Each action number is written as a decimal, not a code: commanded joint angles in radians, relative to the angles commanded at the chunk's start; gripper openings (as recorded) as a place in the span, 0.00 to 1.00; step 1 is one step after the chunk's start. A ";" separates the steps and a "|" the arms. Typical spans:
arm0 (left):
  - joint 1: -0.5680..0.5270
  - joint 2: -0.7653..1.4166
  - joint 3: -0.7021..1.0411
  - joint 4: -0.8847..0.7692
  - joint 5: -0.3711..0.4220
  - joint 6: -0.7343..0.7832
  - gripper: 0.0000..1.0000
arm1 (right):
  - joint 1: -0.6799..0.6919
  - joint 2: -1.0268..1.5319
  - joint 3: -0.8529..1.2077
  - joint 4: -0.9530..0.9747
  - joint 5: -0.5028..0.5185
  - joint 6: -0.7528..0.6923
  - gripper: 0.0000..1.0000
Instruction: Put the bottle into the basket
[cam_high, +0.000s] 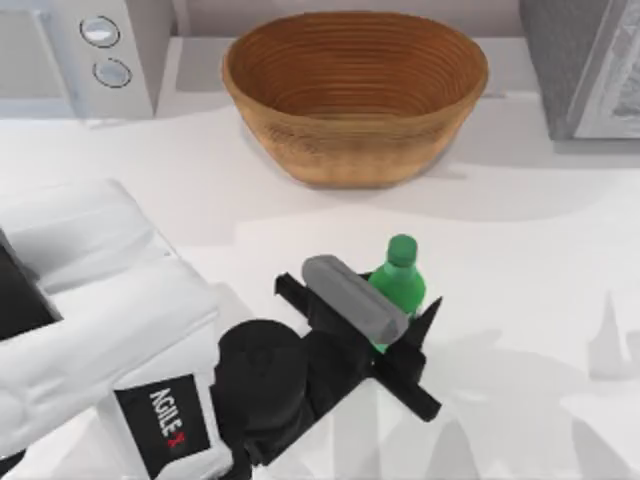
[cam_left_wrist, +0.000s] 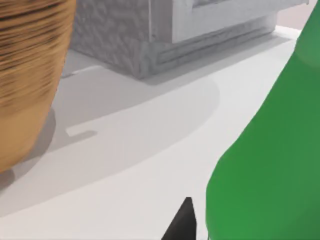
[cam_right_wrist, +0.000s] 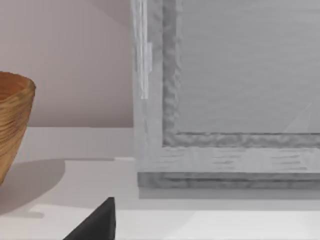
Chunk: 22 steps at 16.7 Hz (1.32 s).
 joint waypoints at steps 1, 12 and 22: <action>-0.003 -0.032 -0.011 -0.021 -0.003 0.000 0.00 | 0.000 0.000 0.000 0.000 0.000 0.000 1.00; -0.056 -0.840 -0.301 -0.525 -0.073 -0.006 0.00 | 0.000 0.000 0.000 0.000 0.000 0.000 1.00; -0.085 -1.180 -0.427 -0.753 -0.104 -0.011 0.00 | 0.000 0.000 0.000 0.000 0.000 0.000 1.00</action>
